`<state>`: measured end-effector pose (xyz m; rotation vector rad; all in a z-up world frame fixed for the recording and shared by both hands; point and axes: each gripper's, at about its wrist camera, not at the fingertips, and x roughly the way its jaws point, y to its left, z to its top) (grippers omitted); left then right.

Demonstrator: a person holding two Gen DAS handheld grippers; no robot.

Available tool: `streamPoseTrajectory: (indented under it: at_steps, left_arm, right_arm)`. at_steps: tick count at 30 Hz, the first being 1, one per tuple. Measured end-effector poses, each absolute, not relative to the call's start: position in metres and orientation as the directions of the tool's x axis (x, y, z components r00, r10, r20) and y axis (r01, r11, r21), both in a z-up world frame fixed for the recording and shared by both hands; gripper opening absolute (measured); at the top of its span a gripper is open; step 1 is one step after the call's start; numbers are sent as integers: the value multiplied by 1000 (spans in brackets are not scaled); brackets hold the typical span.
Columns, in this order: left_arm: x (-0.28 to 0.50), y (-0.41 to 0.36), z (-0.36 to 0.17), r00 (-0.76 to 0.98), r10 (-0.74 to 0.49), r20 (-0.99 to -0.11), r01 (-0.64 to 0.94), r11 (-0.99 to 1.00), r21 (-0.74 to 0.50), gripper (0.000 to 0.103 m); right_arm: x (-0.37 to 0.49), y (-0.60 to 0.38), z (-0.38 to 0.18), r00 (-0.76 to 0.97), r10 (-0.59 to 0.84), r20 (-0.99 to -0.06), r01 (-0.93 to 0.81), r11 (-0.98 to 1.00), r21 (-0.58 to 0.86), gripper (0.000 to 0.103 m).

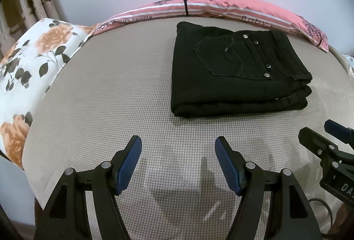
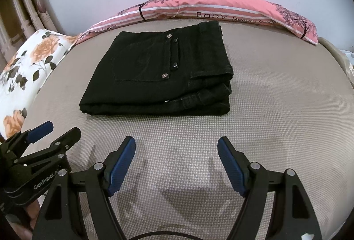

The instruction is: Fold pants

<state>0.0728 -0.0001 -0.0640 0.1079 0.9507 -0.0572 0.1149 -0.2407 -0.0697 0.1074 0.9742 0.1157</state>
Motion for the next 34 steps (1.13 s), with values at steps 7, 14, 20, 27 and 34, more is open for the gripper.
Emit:
streamPoseTrajectory:
  at_steps: [7, 14, 20, 27, 34]
  left_arm:
    - [72, 0, -64, 581, 0, -814, 96, 993, 68, 69]
    - [71, 0, -64, 582, 2, -813, 98, 993, 72, 69]
    - [72, -1, -66, 576, -2, -817, 104, 992, 71, 69]
    - [71, -3, -66, 572, -13, -820, 107, 992, 59, 69]
    - [72, -2, -71, 546, -17, -838, 98, 994, 44, 69]
  right_arm:
    - [115, -240, -72, 544, 151, -826, -52, 988, 147, 74]
    - [115, -239, -75, 535, 154, -831, -53, 987, 149, 74]
    - [114, -241, -77, 531, 159, -833, -46, 986, 159, 74]
    - [113, -241, -77, 528, 163, -833, -44, 985, 166, 74]
    - [113, -241, -78, 523, 167, -836, -40, 984, 172, 74]
